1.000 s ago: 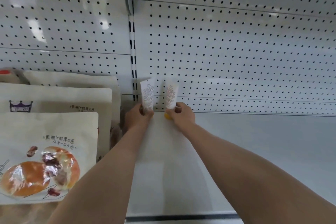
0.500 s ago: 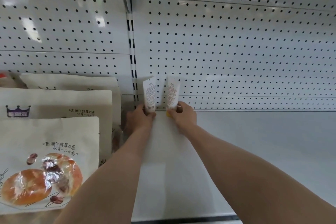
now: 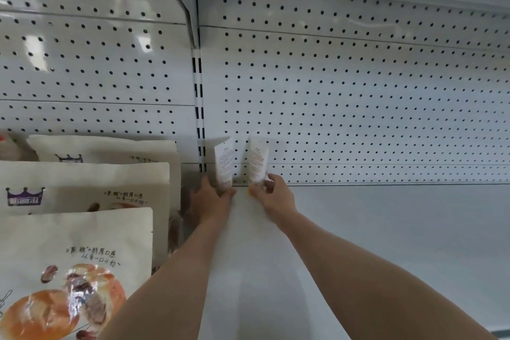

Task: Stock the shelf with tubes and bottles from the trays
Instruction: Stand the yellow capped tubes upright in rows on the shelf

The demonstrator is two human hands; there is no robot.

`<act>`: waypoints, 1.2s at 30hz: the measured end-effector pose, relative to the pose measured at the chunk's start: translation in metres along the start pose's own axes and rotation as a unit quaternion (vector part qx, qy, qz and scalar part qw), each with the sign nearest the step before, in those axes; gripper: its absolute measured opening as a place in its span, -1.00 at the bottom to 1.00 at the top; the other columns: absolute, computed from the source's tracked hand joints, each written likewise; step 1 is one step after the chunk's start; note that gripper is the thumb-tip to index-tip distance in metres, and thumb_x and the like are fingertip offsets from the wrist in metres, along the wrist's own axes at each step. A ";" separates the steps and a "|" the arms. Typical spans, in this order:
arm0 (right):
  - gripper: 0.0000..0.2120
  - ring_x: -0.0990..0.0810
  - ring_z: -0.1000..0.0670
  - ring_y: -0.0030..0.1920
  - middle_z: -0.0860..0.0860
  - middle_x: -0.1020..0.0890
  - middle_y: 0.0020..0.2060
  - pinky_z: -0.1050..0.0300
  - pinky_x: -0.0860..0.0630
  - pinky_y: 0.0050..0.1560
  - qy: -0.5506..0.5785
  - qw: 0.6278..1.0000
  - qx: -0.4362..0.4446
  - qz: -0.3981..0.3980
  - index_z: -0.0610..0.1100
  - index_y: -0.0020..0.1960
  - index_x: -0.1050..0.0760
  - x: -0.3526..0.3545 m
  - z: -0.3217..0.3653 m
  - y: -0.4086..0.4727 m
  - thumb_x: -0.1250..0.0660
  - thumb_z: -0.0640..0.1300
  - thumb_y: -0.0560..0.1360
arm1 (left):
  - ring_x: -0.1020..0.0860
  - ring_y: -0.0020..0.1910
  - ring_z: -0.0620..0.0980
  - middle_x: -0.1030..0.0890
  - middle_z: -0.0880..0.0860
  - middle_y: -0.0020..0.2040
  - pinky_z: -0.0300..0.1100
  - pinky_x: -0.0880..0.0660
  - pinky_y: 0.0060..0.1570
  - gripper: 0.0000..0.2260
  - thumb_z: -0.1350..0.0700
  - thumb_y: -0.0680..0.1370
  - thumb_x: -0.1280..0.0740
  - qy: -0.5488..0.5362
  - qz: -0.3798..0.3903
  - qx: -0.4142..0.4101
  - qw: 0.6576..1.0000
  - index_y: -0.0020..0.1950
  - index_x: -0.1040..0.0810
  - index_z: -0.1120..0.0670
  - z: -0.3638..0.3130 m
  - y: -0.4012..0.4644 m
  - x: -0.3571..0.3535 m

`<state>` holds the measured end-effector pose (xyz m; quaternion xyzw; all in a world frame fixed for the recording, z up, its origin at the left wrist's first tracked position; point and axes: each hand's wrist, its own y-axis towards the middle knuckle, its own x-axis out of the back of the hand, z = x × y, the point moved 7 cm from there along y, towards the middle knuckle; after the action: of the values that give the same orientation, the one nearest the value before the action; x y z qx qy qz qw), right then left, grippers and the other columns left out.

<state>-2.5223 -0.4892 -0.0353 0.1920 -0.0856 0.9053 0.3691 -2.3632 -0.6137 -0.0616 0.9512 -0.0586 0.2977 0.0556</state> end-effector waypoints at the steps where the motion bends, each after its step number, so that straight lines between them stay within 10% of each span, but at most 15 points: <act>1: -0.31 -0.52 0.02 0.24 0.03 -0.56 0.30 0.04 -0.48 0.27 0.002 1.000 -0.009 0.000 -0.06 0.50 -0.32 0.003 -0.001 -0.003 -0.49 0.07 0.47 | -0.43 0.31 0.16 -0.60 0.07 0.22 0.21 -0.44 0.20 -0.26 -0.22 0.35 -0.48 -0.020 0.001 0.002 1.000 0.45 -0.32 -0.04 -0.001 -0.002 0.001; 7: -0.31 -0.52 -0.07 0.30 -0.03 -0.51 0.35 0.05 -0.48 0.25 0.023 0.996 -0.078 -0.019 -0.10 0.50 -0.32 0.052 -0.014 -0.020 -0.45 0.14 0.48 | -0.58 0.13 0.11 -0.61 0.05 0.17 0.10 -0.55 0.15 -0.25 -0.27 0.12 -0.49 -0.164 -0.091 0.024 0.982 0.25 -0.47 -0.01 -0.006 -0.031 0.032; 12: -0.38 -0.59 -0.06 0.05 -0.05 -0.58 0.15 -0.08 -0.56 0.26 0.128 0.982 -0.134 -0.047 -0.11 0.36 -0.46 0.108 -0.034 -0.038 -0.49 0.18 0.43 | -0.57 0.01 0.00 -0.59 -0.02 0.05 -0.05 -0.56 0.04 -0.54 -0.08 0.37 -0.56 -0.209 -0.060 -0.034 0.976 0.16 -0.52 0.07 -0.060 -0.089 0.024; 21: -0.71 -0.54 -0.04 0.18 0.00 -0.54 0.15 0.01 -0.62 0.13 0.222 0.962 -0.133 -0.084 -0.05 0.06 -0.52 0.287 -0.059 -0.098 -0.45 0.13 0.50 | -0.55 0.09 -0.01 -0.56 0.05 0.16 -0.04 -0.64 0.06 -0.52 -0.01 0.43 -0.56 -0.409 0.195 0.131 0.882 0.26 -0.53 0.11 -0.182 -0.231 -0.088; 36: -0.53 -0.49 -0.06 0.21 -0.01 -0.52 0.20 0.00 -0.55 0.17 0.240 0.911 -0.213 -0.258 -0.08 0.24 -0.49 0.614 -0.262 -0.297 -0.47 0.17 0.48 | -0.59 0.10 -0.02 -0.59 0.05 0.14 -0.09 -0.63 0.00 -0.74 -0.07 0.46 -0.52 -0.305 0.457 0.132 0.825 0.02 -0.58 0.02 -0.309 -0.571 -0.313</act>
<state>-2.7898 0.1901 -0.0178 -0.0990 -0.1328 0.7577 0.6312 -2.7087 0.0181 -0.0291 0.8563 -0.4606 -0.0114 -0.2333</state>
